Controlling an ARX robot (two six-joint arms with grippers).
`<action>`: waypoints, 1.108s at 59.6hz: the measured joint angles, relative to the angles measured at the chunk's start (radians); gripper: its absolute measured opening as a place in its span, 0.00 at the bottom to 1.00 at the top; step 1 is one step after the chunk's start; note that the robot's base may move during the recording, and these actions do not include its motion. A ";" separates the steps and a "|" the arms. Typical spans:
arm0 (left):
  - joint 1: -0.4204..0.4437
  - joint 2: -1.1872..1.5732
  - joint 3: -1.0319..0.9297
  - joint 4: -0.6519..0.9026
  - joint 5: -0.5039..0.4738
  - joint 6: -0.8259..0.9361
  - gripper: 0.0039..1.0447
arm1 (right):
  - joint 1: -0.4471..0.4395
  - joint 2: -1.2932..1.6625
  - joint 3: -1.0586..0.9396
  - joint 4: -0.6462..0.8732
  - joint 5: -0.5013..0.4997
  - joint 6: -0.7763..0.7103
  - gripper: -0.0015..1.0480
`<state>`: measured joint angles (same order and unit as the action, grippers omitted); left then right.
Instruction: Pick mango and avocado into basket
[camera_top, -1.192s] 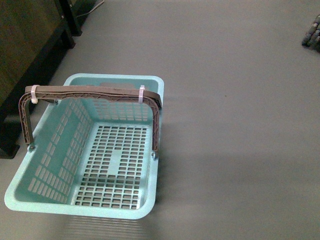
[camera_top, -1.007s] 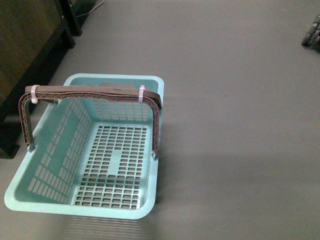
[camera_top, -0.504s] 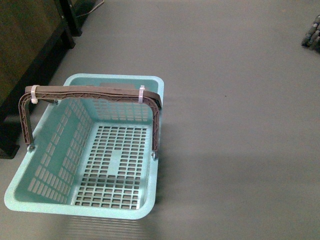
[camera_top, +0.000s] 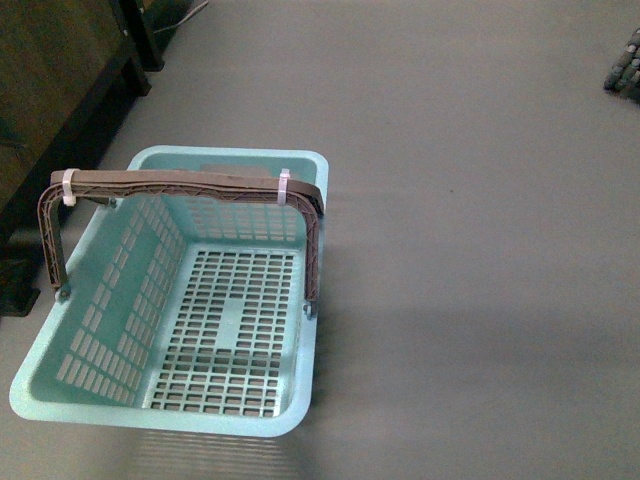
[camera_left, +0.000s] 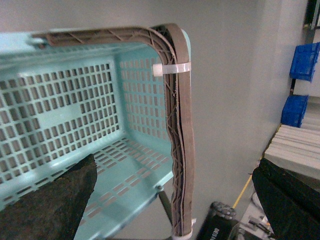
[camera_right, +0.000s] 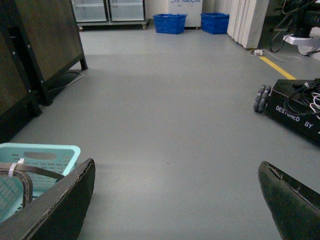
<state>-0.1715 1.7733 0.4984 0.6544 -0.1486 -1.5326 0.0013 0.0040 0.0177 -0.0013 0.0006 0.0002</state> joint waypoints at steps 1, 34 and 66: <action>-0.002 0.023 0.013 0.009 0.000 -0.004 0.92 | 0.000 0.000 0.000 0.000 0.000 0.000 0.92; -0.080 0.526 0.476 0.184 0.033 -0.052 0.92 | 0.000 0.000 0.000 0.000 0.000 0.000 0.92; -0.089 0.467 0.397 0.269 -0.039 0.026 0.18 | 0.000 0.000 0.000 0.000 0.000 0.000 0.92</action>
<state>-0.2600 2.2406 0.8951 0.9234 -0.1879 -1.5070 0.0013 0.0040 0.0177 -0.0013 0.0002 0.0002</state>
